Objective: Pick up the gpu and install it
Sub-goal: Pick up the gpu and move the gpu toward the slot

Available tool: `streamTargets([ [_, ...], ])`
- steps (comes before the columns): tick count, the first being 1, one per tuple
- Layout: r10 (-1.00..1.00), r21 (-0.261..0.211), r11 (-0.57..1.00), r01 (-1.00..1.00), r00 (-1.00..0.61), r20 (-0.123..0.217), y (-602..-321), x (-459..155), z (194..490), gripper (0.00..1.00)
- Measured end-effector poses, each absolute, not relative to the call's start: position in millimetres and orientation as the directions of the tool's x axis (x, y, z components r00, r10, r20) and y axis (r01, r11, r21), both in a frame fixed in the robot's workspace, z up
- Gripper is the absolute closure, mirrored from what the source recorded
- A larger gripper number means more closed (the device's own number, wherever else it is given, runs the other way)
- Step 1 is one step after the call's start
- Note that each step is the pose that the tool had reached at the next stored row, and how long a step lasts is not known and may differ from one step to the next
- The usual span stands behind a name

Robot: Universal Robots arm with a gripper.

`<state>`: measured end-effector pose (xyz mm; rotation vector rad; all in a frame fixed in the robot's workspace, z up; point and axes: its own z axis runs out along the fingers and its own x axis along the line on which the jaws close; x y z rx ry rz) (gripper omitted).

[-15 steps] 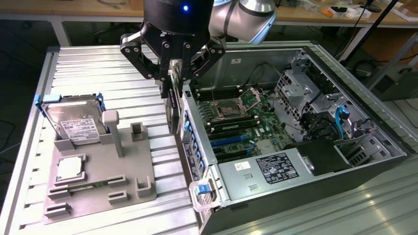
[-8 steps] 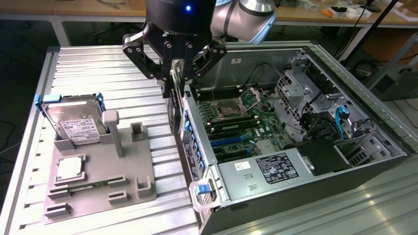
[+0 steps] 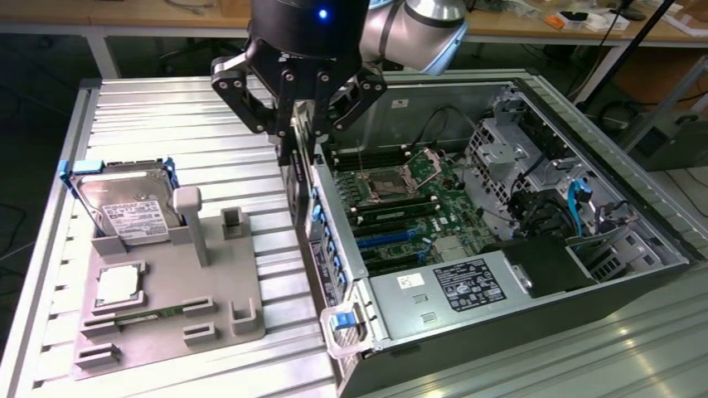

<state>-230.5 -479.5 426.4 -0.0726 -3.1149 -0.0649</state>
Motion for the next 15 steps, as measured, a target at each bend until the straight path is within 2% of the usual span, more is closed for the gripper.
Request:
streamTargets([
  [15, 0.046, 0.041, 0.998, 0.047, -0.999, 0.026, -479.5, -218.3, 426.3, 0.73],
])
